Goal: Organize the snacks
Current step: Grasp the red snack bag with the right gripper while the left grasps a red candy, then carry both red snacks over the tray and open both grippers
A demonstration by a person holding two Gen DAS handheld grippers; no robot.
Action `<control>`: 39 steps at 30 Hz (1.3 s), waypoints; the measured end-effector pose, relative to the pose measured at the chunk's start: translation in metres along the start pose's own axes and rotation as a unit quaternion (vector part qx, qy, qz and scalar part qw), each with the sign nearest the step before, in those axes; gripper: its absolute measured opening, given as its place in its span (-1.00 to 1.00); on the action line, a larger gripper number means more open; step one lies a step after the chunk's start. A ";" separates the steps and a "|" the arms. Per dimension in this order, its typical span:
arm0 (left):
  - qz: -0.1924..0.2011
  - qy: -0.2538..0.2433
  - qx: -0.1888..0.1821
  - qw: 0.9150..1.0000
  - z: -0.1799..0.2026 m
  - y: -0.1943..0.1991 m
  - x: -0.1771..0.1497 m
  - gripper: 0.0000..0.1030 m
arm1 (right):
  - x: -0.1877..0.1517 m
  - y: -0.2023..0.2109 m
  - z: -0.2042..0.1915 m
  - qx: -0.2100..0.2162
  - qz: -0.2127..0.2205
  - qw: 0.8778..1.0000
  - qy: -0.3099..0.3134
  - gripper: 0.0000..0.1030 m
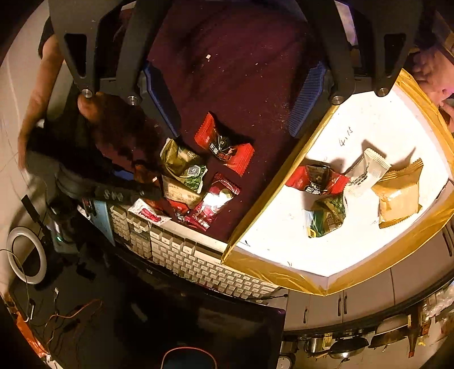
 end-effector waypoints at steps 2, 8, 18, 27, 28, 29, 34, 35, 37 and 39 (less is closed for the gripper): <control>0.003 -0.001 -0.003 1.000 0.002 0.002 0.000 0.52 | -0.007 0.009 0.001 0.010 0.009 1.000 0.012 -0.41; -0.001 -0.012 0.007 1.000 0.014 -0.003 0.004 0.49 | -0.031 0.042 0.027 0.083 0.038 0.996 -0.006 -0.41; -0.059 -0.024 0.086 0.994 0.010 -0.057 0.005 0.09 | -0.040 0.041 0.030 0.091 0.044 0.995 -0.001 -0.41; -0.021 -0.034 0.093 0.995 -0.005 -0.051 0.005 -0.72 | -0.043 0.042 0.020 0.076 0.054 0.995 0.029 -0.41; -0.017 -0.027 0.072 0.997 -0.006 -0.048 0.005 -0.73 | -0.043 0.042 0.019 0.072 0.054 0.995 0.032 -0.41; -0.017 -0.020 0.057 0.998 -0.006 -0.045 0.005 -0.76 | -0.043 0.041 0.017 0.073 0.053 0.995 0.036 -0.41; 0.005 0.007 0.000 1.000 0.002 -0.007 0.021 -0.79 | -0.044 0.044 0.013 0.080 0.061 0.994 0.044 -0.41; 0.025 0.006 -0.007 1.000 0.005 0.005 0.028 -0.79 | -0.043 0.046 0.012 0.083 0.065 0.993 0.045 -0.41; 0.047 0.009 -0.020 0.999 0.005 0.021 0.040 -0.79 | -0.044 0.048 0.012 0.088 0.070 0.993 0.048 -0.41; 0.063 0.022 -0.029 0.997 -0.005 0.038 0.051 -0.79 | -0.045 0.052 0.008 0.096 0.075 0.991 0.054 -0.41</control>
Point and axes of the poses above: each gripper's, at about its wrist camera, not at the fingertips, and y roughly against the way its jaws point, z to its right, x to its top, the point moved 10 cm from there along -y, roughly the way its jaws point, and after that the axes turned 7 degrees about -x, right-handed, at the moved point
